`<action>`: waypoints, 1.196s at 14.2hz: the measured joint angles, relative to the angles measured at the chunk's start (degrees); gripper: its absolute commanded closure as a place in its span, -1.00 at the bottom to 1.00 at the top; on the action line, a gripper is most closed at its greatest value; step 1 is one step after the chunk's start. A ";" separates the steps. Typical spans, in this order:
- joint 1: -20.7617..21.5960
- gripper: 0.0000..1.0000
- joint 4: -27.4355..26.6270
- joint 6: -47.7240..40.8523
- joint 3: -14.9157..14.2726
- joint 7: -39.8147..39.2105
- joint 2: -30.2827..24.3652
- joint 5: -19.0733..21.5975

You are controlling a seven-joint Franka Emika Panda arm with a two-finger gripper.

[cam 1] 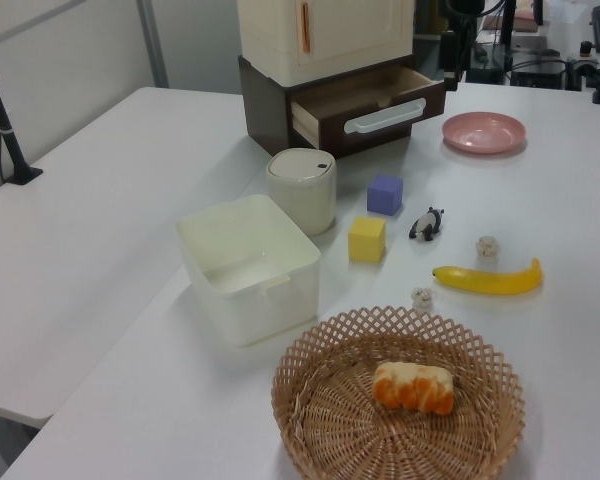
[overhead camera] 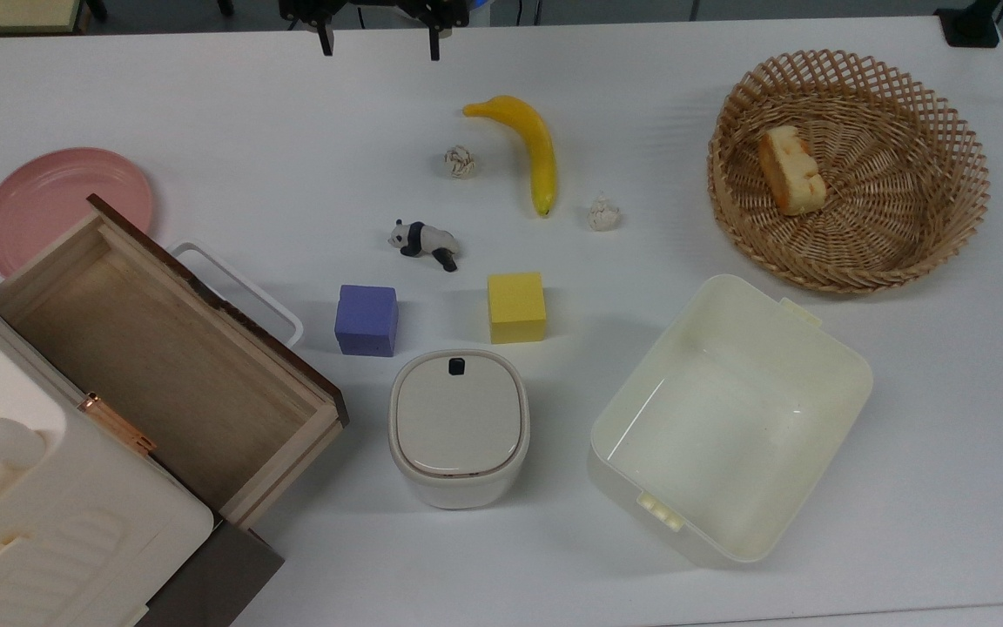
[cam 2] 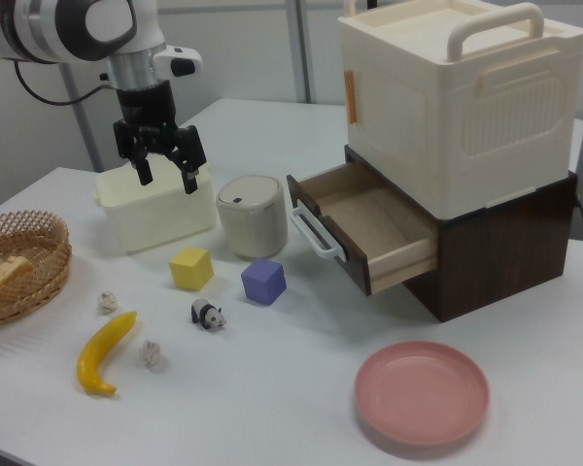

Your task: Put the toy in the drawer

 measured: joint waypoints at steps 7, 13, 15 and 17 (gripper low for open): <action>0.00 -1.00 -0.20 0.00 0.00 -6.24 1.14 -0.23; 0.19 -1.00 -4.49 1.71 0.22 -14.75 2.21 -3.77; 0.33 -1.00 -7.60 6.40 0.32 -16.41 3.37 -5.31; 0.83 -1.00 -10.96 12.30 0.37 -16.87 5.11 -7.27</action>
